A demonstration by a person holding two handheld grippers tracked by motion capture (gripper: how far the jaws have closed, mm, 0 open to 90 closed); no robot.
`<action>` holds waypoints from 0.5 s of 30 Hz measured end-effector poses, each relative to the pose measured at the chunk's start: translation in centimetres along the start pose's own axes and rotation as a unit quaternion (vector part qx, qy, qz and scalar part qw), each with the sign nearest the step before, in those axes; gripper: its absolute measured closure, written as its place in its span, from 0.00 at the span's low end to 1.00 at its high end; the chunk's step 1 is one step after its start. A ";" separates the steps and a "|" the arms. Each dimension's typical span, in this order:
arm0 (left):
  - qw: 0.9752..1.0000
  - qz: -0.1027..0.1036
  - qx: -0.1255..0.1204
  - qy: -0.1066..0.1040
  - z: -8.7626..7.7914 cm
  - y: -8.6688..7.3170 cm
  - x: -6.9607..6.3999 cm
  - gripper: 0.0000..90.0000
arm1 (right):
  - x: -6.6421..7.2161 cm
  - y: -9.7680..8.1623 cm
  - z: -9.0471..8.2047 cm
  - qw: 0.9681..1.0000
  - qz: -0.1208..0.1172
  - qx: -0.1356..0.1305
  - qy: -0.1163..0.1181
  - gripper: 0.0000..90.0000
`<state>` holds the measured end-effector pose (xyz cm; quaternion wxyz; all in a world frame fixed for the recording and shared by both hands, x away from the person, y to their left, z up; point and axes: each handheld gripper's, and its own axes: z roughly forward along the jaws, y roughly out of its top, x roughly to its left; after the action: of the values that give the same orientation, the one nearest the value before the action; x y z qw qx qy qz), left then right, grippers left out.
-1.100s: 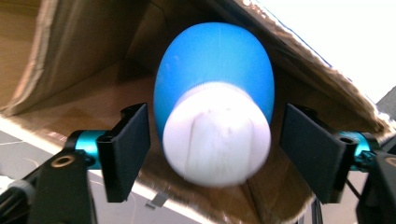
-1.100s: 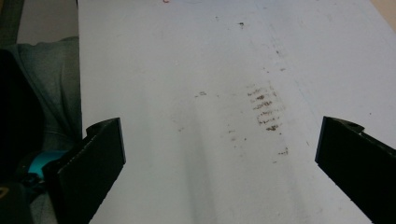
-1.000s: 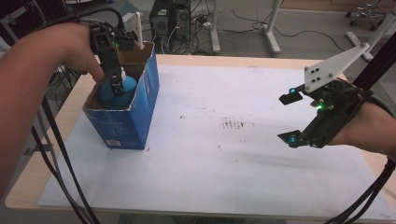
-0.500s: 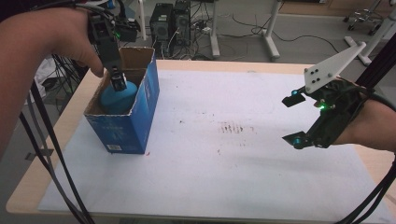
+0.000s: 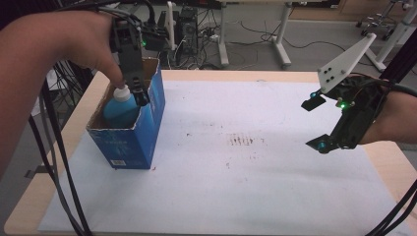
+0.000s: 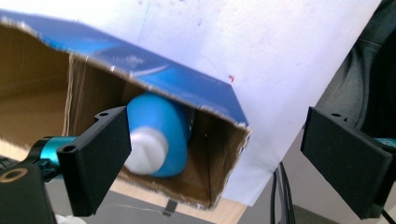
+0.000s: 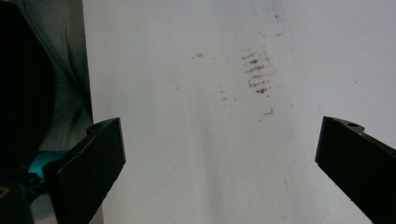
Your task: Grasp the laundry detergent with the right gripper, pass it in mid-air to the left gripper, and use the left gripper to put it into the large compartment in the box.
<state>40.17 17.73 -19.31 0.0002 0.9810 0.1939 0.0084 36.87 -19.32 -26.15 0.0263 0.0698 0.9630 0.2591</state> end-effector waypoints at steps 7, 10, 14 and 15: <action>0.999 0.038 -0.010 -0.014 0.1 1.8 -1.3 0.04 | -0.1 0.6 -0.5 0.998 -0.018 0.058 0.014 0.01; 0.998 0.057 -0.014 -0.018 0.2 2.5 -1.7 0.02 | -0.2 1.0 -0.9 0.996 -0.023 0.078 0.020 0.01; 0.997 0.075 -0.017 -0.025 0.4 3.4 -2.3 0.02 | -0.3 1.5 -1.9 0.994 -0.030 0.102 0.030 0.01; 0.996 0.080 -0.017 -0.025 0.4 3.5 -2.4 0.02 | -0.3 1.6 -2.2 0.993 -0.031 0.107 0.031 0.01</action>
<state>39.28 13.53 -19.75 0.0211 0.9931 0.1145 -0.0124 37.16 -19.10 -23.50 -0.0034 0.0340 0.9872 0.1559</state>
